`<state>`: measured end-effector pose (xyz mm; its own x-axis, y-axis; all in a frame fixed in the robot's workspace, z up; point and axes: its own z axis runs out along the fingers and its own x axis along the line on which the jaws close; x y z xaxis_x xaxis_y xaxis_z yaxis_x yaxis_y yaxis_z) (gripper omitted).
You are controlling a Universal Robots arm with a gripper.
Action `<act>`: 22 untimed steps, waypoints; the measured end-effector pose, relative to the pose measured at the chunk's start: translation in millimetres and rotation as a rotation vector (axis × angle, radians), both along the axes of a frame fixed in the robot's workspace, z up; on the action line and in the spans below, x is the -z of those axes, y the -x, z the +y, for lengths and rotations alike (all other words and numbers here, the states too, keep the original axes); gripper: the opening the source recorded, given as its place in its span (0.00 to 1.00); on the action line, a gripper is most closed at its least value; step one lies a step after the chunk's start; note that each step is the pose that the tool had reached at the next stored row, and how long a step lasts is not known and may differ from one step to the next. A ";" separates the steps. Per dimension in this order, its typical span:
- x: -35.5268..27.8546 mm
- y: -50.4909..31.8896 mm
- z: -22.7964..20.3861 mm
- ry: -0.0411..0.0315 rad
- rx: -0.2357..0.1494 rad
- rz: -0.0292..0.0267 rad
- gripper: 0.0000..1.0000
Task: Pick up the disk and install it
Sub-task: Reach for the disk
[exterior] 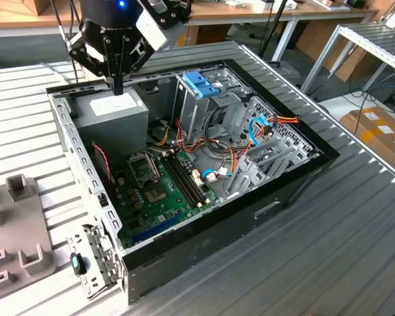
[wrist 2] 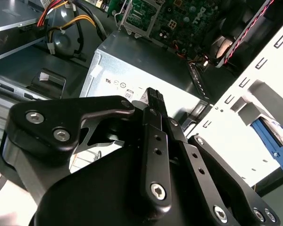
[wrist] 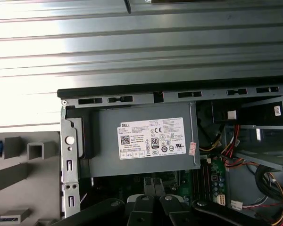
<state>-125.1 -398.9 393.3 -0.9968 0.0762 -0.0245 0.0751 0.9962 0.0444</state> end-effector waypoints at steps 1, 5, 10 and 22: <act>0.0 0.1 0.0 0.0000 0.000 0.0000 0.11; 0.0 0.8 0.0 0.0000 0.000 0.0000 0.11; 0.0 2.8 0.0 0.0001 0.000 0.0000 0.11; 0.0 6.9 0.0 0.0000 0.000 0.0000 0.11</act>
<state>-132.0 -398.9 393.3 -0.9968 0.0762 -0.0245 0.0751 0.9962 0.0444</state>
